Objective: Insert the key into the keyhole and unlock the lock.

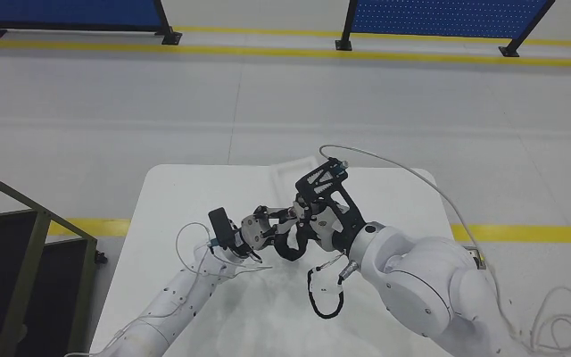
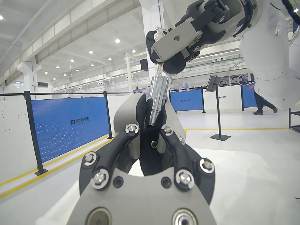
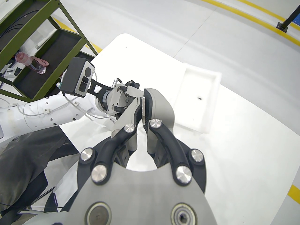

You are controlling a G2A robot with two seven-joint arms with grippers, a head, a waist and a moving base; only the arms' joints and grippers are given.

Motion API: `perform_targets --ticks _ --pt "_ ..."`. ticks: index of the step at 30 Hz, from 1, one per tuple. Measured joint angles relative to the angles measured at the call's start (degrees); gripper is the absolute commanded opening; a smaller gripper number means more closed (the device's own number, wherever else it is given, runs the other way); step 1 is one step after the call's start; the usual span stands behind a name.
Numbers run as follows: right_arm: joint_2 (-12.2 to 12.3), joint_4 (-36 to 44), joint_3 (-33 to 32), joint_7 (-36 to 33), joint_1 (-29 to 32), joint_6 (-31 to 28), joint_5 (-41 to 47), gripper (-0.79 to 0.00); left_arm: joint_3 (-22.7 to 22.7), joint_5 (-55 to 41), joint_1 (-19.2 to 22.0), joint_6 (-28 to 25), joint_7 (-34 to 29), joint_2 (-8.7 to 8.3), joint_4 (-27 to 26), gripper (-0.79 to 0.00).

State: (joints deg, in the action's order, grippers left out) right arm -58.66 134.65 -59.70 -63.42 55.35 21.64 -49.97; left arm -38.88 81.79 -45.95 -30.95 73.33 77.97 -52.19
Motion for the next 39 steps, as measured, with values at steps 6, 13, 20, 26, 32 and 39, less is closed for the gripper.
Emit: perform_targets --ticks 6,13,20,26,32,39 --pt "-0.3 0.0 -0.2 -0.2 0.2 -0.2 0.1 -0.785 0.0 0.0 0.0 0.0 0.0 -0.03 -0.1 -0.785" --pt "-0.7 0.0 -0.5 -0.2 0.3 -0.7 0.3 -0.785 -0.2 -0.2 0.0 0.1 0.1 -0.05 0.3 -0.785" --pt "-1.0 0.0 -0.6 -0.5 0.6 -0.9 0.0 -0.785 0.0 0.1 0.0 0.1 0.1 -0.02 0.1 -0.785" --pt "-1.2 0.0 -0.7 -0.8 0.9 -1.1 -0.3 -0.785 0.1 0.0 0.0 0.1 0.1 0.02 0.0 -0.785" --pt "-1.5 0.0 -0.8 -0.9 1.1 -1.3 -0.7 -0.785 0.1 -0.1 0.1 0.1 0.1 0.02 -0.1 -0.785" --pt "-1.8 0.0 -0.6 -1.2 1.4 -1.6 -1.4 -0.785 0.1 -0.3 0.1 -0.1 -0.1 -0.05 -0.4 -0.785"
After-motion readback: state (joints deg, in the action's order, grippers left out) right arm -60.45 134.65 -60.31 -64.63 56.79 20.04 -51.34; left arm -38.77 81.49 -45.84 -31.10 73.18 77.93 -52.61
